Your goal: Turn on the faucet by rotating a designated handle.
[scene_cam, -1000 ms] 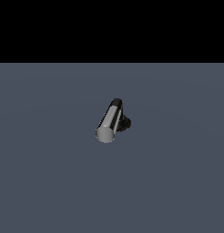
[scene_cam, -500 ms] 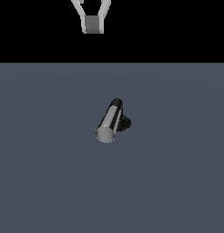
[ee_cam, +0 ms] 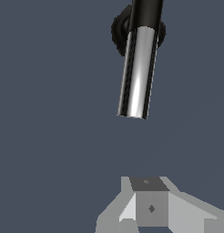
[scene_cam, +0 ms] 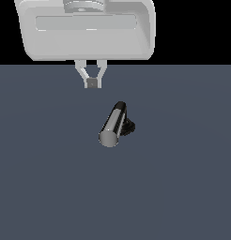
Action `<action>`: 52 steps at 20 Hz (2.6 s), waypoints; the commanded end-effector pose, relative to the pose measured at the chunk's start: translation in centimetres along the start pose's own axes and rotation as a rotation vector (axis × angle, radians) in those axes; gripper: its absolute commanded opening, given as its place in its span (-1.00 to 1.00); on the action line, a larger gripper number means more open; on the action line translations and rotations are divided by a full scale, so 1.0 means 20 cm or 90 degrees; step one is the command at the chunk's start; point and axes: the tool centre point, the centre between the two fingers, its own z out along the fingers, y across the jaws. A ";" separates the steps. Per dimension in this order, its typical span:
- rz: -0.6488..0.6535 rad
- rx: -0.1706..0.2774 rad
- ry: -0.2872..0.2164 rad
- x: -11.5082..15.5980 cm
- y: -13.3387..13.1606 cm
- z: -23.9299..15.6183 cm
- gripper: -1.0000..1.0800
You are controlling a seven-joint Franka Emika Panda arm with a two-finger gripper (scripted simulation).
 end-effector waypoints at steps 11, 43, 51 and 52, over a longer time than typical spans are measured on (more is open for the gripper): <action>0.016 0.004 -0.002 0.17 -0.10 0.46 -1.00; 0.027 0.004 -0.004 0.31 0.04 0.78 -1.00; 0.027 0.004 -0.004 0.32 0.25 0.79 -1.00; 0.027 0.004 -0.004 0.32 0.27 0.79 -1.00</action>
